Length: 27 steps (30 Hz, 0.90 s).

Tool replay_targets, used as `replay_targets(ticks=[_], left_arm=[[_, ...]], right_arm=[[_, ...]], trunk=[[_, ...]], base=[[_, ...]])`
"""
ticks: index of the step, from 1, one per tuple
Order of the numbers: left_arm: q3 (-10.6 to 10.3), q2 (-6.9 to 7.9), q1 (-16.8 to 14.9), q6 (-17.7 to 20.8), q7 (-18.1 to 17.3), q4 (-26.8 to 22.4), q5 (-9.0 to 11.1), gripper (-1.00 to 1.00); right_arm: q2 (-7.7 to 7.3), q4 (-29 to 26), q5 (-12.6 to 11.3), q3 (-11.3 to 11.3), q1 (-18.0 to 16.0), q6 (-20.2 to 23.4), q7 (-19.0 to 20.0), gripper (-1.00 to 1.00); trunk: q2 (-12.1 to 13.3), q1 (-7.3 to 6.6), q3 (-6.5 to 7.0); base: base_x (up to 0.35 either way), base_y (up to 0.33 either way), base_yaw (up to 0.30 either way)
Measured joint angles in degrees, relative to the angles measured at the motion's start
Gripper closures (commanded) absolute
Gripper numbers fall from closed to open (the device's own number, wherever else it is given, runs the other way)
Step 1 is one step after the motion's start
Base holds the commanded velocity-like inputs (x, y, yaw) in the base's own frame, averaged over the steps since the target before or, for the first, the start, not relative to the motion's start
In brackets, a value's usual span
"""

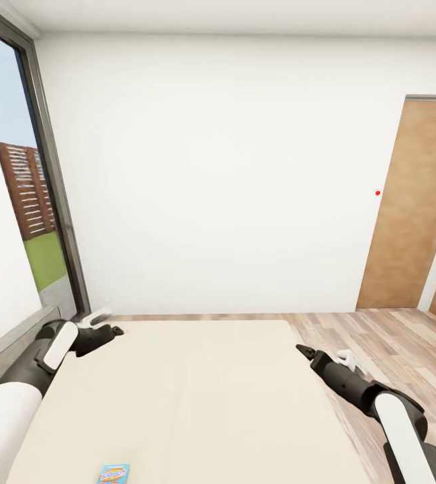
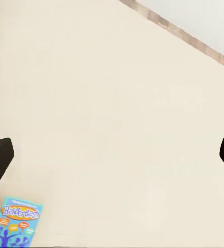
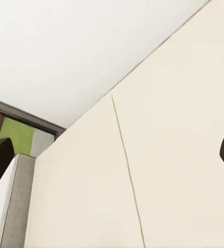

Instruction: Put all the toys in the child's room - the three board games (two on the bed and one on the table), the two jigsaw puzzles on the table, and the tennis ball on the table - inside the toy box on the table in the child's room.

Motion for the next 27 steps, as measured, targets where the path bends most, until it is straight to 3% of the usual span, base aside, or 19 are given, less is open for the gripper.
replay_targets(ticks=[8, 18, 27], left_arm=[[-0.14, -0.02, 0.00, -0.81, 3.96, 1.17, -0.17, -1.00], [-0.24, -0.05, 0.00, -0.92, 4.17, 1.24, -0.15, -1.00], [-0.25, -0.02, -0.01, -0.99, 4.19, 1.24, -0.17, -1.00]], right_arm=[[-0.02, -0.32, 0.00, 1.53, -0.01, 0.02, -0.12, -1.00], [-0.02, -0.34, 0.02, 1.74, -0.01, -0.01, -0.16, -1.00], [-0.01, -0.34, 0.01, 1.72, 0.00, -0.02, -0.09, -1.00]], trunk=[[0.00, 0.00, 0.00], [0.00, 0.00, 0.00], [0.00, 0.00, 0.00]], base=[[0.000, 0.000, 0.000], [0.001, 0.020, 0.000], [0.042, 0.176, 0.000]])
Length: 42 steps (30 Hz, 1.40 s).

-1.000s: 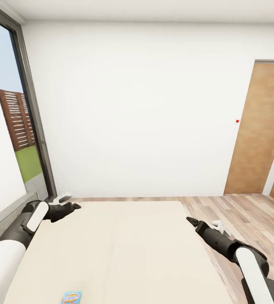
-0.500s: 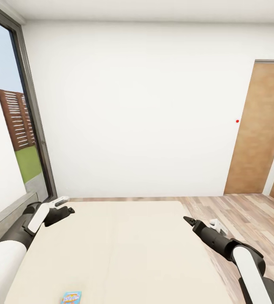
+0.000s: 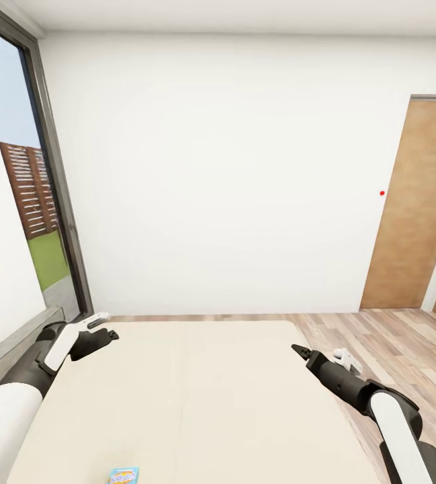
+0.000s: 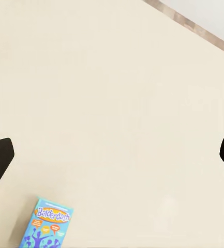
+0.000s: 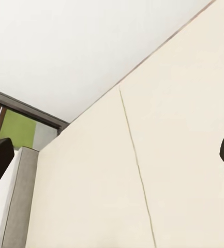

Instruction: Put all the toys in the child's room - the three board games (two on the bed and one on the table), the two jigsaw puzzles on the table, and the tennis ball on the table - inside the toy box on the table in the child's room.

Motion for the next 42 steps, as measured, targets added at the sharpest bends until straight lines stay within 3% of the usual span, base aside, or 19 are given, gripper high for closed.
replay_targets(ticks=[19, 31, 37, 42], left_arm=[[-0.03, 0.10, 0.01, -0.01, 0.00, 0.01, -0.03, -1.00], [-0.38, -0.22, 0.01, -0.29, 0.13, 0.43, -0.07, -1.00], [-0.78, -0.93, 0.01, -3.08, 0.16, 3.44, -0.06, -1.00], [-1.34, -2.52, 0.01, -6.52, 0.24, 8.07, -0.11, -1.00]], right_arm=[[0.02, 0.06, -0.07, 0.08, -0.01, 0.18, -0.13, -1.00], [-0.01, 0.62, -0.02, 0.42, -0.05, 0.04, -0.18, -1.00], [-0.32, 0.77, 0.04, 0.42, -0.09, 0.08, -0.18, -1.00], [-0.60, 1.77, 0.00, 0.32, -0.10, 0.07, -0.09, -1.00]], trunk=[[0.00, 0.00, -0.02], [0.01, 0.01, -0.88], [0.01, 0.01, -1.44], [0.01, 0.01, -1.91]], base=[[0.003, 0.020, 0.000], [0.000, 0.000, 0.009], [0.000, 0.000, 0.064], [0.000, 0.000, 0.075]])
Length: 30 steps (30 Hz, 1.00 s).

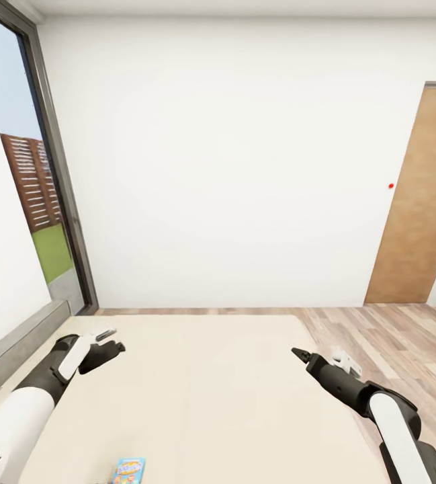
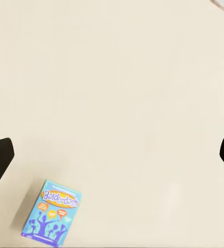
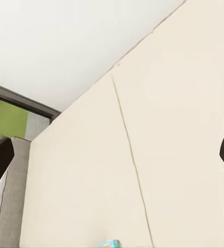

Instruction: Put all the toys in the child's room - the three board games (two on the bed and one on the table), the two jigsaw puzzles on the table, and the tennis ball on the table - inside the toy box on the table in the child's room.

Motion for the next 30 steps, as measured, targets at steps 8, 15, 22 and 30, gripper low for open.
replay_targets(ticks=[8, 15, 22, 30], left_arm=[[-1.96, -2.22, -0.01, -10.33, -0.13, 9.15, -3.16, -1.00], [-2.66, -2.83, -0.01, -12.50, -0.16, 10.88, -4.47, -1.00], [-3.02, -3.37, -0.08, -12.76, -0.08, 11.17, -4.77, -1.00], [-3.11, -3.56, -0.10, -11.66, 0.00, 11.22, -4.85, -1.00]], right_arm=[[-0.04, 0.64, -0.03, -0.10, 0.00, 0.03, 0.22, -1.00], [0.39, 0.68, -0.02, -0.02, 0.00, 0.03, 0.28, -1.00], [-0.03, 0.74, 0.01, -0.01, 0.00, 0.03, 0.34, -1.00], [0.25, 0.77, 0.01, -0.01, 0.00, 0.03, 0.35, -1.00]], trunk=[[0.00, 0.00, -0.75], [0.00, 0.00, -1.41], [-0.01, 0.00, -2.07], [-0.01, 0.00, -2.82]], base=[[0.000, 0.000, 0.077], [0.000, 0.000, 0.077], [0.000, 0.000, 0.078], [0.000, 0.000, 0.077]])
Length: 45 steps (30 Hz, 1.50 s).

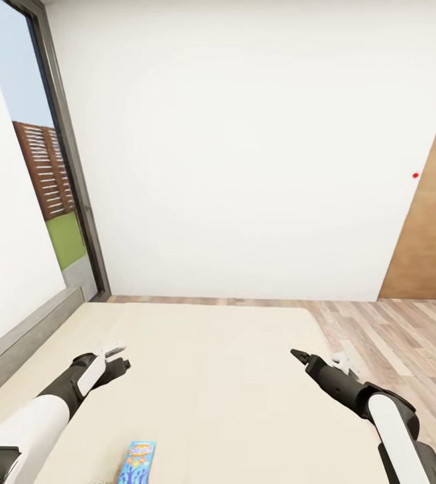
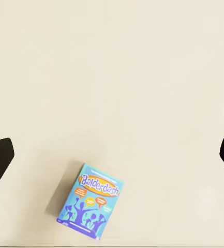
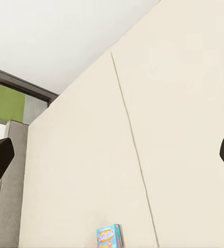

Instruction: Put all the toys in the child's room - the three board games (two on the bed and one on the table), the two jigsaw puzzles on the table, and the tennis ball on the table - inside the toy box on the table in the child's room.

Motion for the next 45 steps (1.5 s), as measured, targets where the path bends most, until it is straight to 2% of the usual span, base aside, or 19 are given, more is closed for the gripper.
replay_targets(ticks=[28, 45], left_arm=[[-0.19, -0.26, 0.03, 0.70, -0.17, -0.65, -0.14, -1.00], [-1.12, -0.04, 0.03, 0.72, -0.23, -0.77, -0.11, -1.00]], right_arm=[[-0.02, -0.51, -0.59, -0.49, 0.12, -0.01, 0.53, -1.00], [0.28, -2.46, -0.68, -0.11, 0.14, 0.06, 0.47, -1.00]], trunk=[[0.09, -0.02, -2.46], [0.09, -0.02, -3.32]], base=[[0.000, 0.000, 0.054], [0.000, 0.000, 0.001]])
